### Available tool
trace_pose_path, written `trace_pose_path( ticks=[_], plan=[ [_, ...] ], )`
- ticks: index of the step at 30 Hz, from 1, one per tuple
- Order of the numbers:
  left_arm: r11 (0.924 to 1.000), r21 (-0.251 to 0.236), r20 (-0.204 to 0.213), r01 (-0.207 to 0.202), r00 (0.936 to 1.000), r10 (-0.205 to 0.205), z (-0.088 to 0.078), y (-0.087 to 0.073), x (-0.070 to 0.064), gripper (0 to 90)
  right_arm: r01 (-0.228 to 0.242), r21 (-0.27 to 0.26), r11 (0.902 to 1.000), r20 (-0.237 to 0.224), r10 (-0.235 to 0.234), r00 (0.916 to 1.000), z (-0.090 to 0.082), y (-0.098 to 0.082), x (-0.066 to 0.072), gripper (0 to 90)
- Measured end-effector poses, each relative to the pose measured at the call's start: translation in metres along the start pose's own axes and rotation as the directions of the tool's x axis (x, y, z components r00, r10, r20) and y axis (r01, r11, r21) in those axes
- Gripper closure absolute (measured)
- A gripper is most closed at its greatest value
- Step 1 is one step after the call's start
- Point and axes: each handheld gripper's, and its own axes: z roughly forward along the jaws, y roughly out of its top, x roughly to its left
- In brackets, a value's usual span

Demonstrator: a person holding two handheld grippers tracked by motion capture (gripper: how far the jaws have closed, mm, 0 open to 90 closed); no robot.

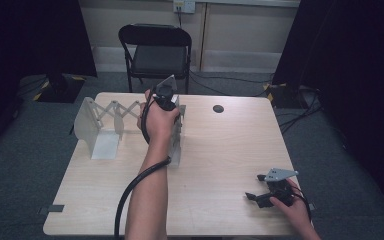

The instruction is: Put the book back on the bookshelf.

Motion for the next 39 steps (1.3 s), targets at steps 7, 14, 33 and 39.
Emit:
trace_pose_path(
  ticks=[7,14,33,39],
  plan=[
    [1.0000,0.000,0.005,-0.003,1.0000,0.003,-0.0001,-0.0007,0.0014,52.4,0.000,-0.002,1.0000,-0.001,0.000,1.0000,0.0001,-0.0001,0.0000,13.0],
    [1.0000,-0.005,-0.004,-0.004,1.0000,0.004,0.0005,-0.0014,-0.0007,51.8,0.001,-0.002,1.0000,0.000,-0.001,1.0000,0.0001,-0.0001,0.0000,13.0],
    [0.9996,-0.023,-0.003,-0.014,0.9999,0.014,0.0029,-0.0055,-0.0016,49.6,0.002,-0.001,1.0000,-0.001,-0.002,1.0000,0.0001,-0.0001,-0.0001,13.0],
    [0.9996,-0.026,0.002,-0.005,1.0000,0.005,0.0039,-0.0071,-0.0004,48.1,0.002,-0.001,1.0000,-0.001,-0.002,1.0000,0.0001,-0.0001,0.0000,13.0]
  ],
)
